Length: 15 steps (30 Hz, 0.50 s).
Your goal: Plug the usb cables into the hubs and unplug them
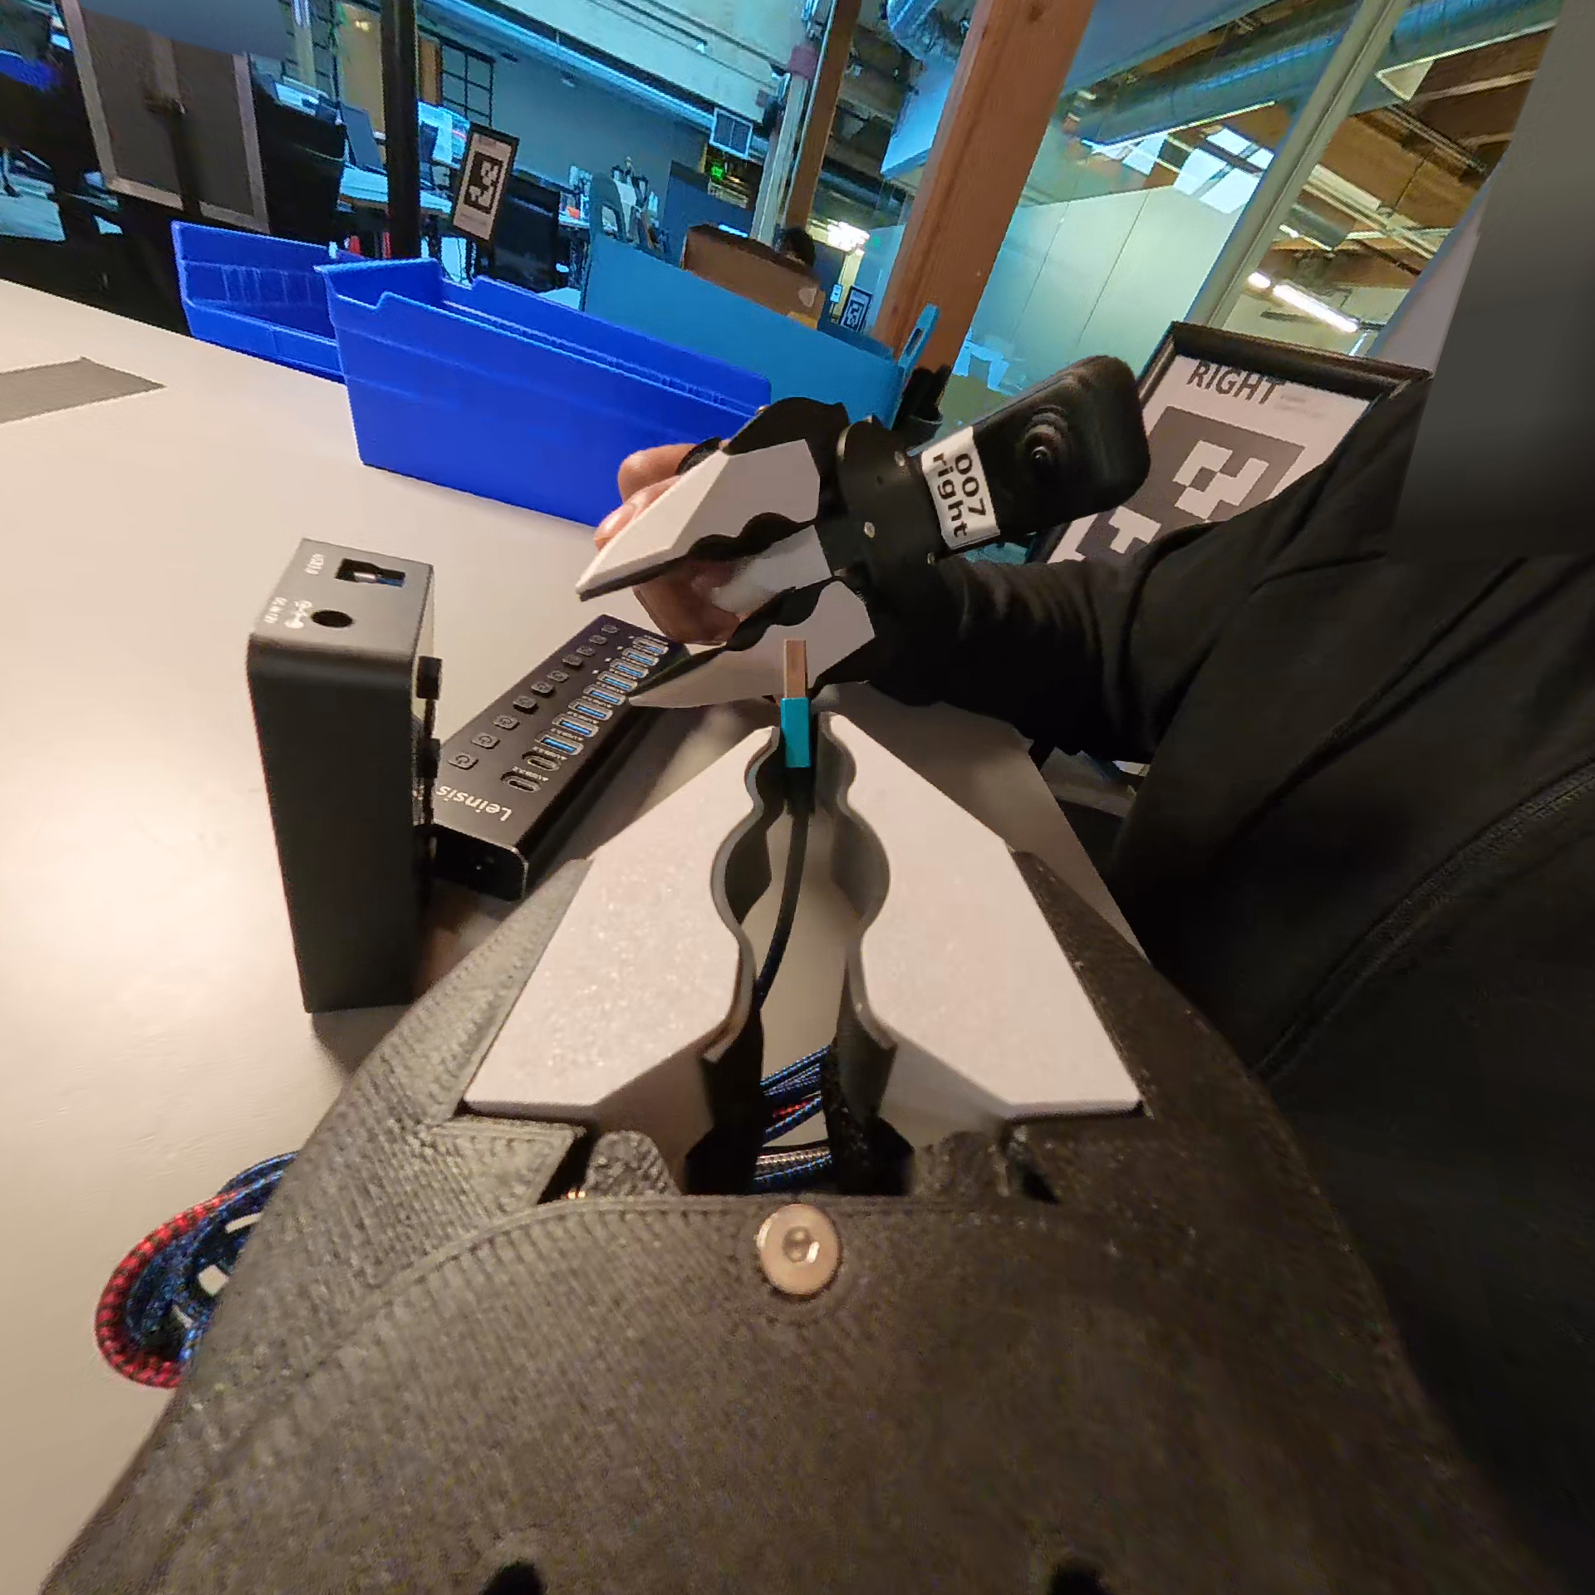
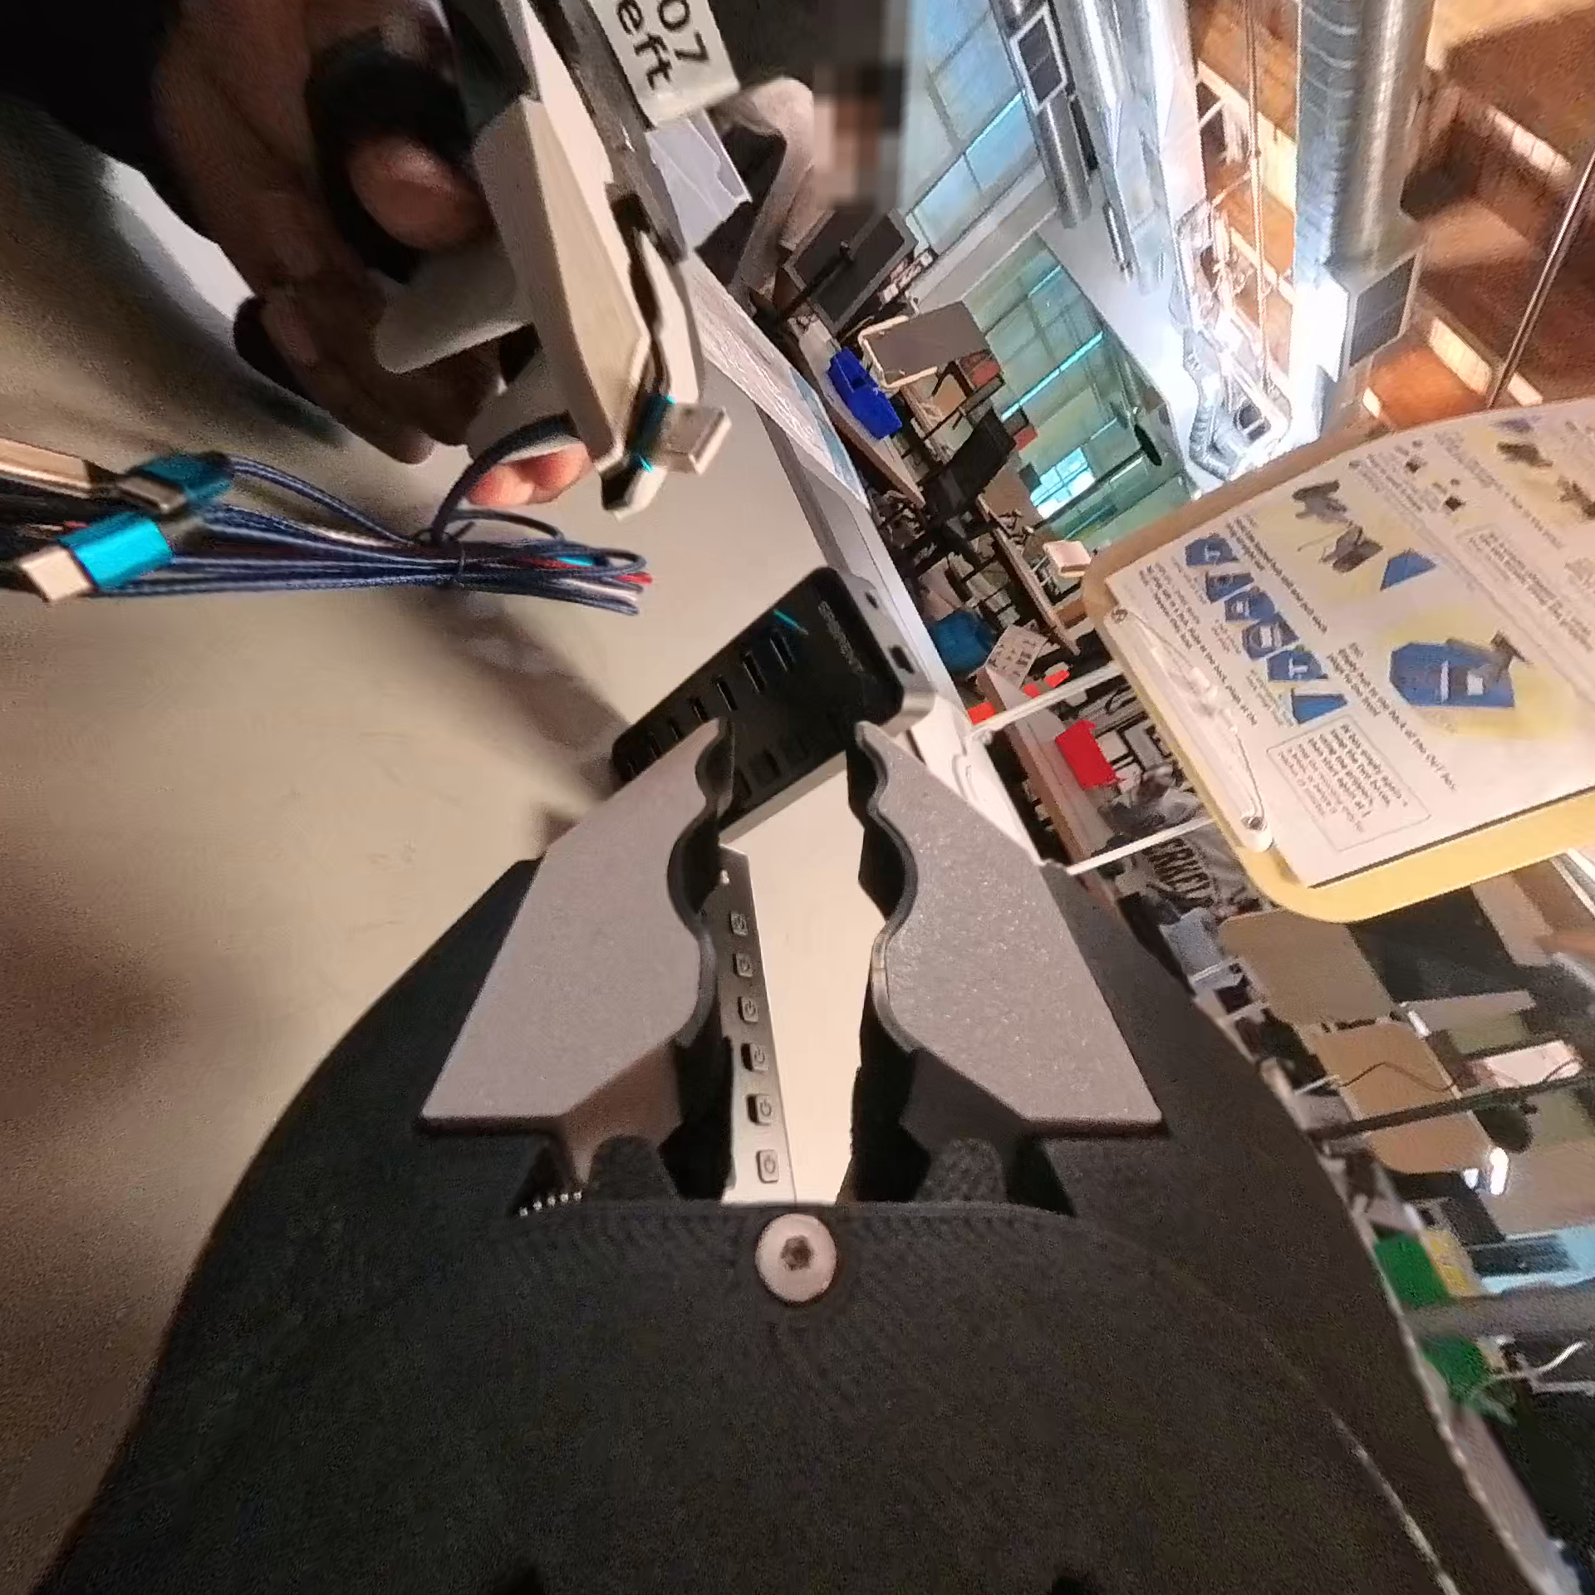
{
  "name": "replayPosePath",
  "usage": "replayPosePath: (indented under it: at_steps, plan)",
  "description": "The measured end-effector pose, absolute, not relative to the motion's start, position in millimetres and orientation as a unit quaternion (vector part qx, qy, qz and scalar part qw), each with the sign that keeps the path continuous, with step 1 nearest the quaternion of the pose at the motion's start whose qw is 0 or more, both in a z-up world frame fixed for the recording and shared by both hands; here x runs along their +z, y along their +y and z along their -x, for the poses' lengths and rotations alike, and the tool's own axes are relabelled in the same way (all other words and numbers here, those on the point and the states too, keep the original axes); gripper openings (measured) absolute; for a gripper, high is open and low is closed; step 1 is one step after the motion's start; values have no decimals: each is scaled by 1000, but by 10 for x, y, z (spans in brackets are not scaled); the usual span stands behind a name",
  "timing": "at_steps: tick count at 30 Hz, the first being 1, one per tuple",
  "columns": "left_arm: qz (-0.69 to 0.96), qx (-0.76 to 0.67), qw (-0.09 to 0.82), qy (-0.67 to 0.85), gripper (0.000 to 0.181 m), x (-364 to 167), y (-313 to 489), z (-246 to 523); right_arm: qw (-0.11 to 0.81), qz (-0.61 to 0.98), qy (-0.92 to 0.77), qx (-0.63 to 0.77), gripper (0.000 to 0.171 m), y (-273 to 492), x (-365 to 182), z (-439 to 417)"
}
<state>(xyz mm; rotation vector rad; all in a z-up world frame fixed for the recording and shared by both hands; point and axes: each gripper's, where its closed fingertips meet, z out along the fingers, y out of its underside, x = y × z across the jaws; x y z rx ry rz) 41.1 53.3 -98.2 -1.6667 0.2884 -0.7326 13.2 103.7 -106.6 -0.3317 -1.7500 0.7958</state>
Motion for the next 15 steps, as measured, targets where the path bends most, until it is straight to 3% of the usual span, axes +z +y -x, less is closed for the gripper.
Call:
replayPosePath:
  at_steps: [9, 15]
  plan:
    - [763, -250, 587, 104, 8, -1107, 599, -258, 520, 227, -749, 343, 32, 1234, -1160, -10]
    - [814, -167, 551, 75, 8, -1313, 652, -56, 436, 309, -756, 378, 40, 1378, -1259, 95]
